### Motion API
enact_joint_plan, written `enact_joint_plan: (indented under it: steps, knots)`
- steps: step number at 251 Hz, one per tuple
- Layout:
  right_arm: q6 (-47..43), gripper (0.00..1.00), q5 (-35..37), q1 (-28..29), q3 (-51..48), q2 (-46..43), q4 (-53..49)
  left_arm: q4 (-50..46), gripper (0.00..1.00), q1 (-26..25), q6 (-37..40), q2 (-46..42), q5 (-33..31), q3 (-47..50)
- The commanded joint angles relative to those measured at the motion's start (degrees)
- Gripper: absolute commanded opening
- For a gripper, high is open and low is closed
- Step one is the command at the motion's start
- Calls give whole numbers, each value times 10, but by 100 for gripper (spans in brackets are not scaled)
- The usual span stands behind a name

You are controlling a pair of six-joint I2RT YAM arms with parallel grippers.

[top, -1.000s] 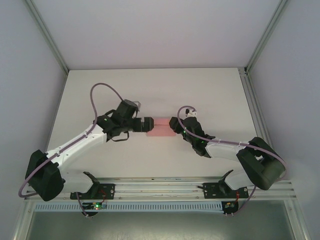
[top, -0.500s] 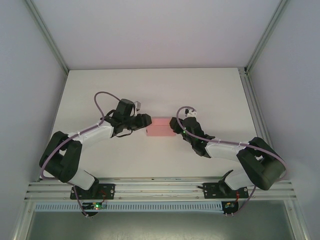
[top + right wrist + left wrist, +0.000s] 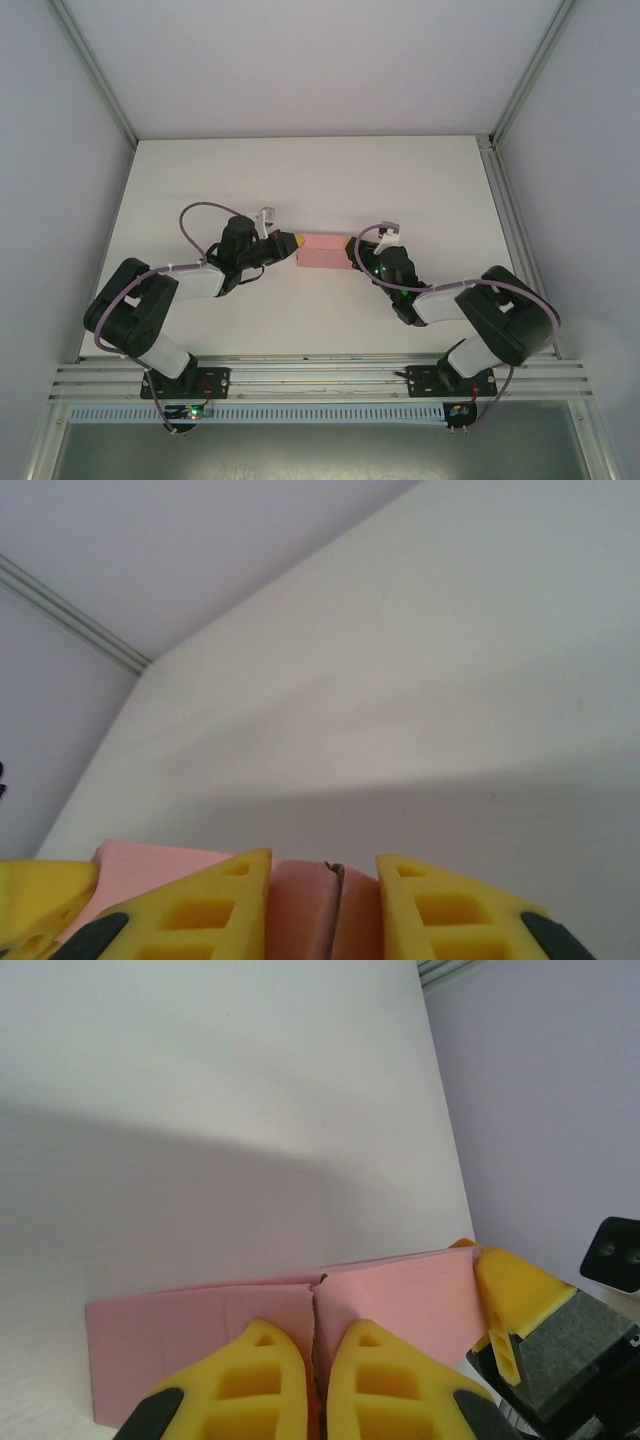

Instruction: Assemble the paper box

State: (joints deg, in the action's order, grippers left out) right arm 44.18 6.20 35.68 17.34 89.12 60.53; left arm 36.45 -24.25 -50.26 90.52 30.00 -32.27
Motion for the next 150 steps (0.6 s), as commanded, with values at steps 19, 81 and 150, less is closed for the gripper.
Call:
enact_joint_plan:
  steps: [19,81,150]
  knots:
    - [-36,1,-158,-23,-52,137,-26,-126,0,-8,42,70,22,11]
    - [-78,7,-154,-22,-15,15,-140,-211,15,-9,80,39,21,-51]
    - [-171,57,-82,-32,160,-76,-424,-281,66,-8,129,23,-25,-141]
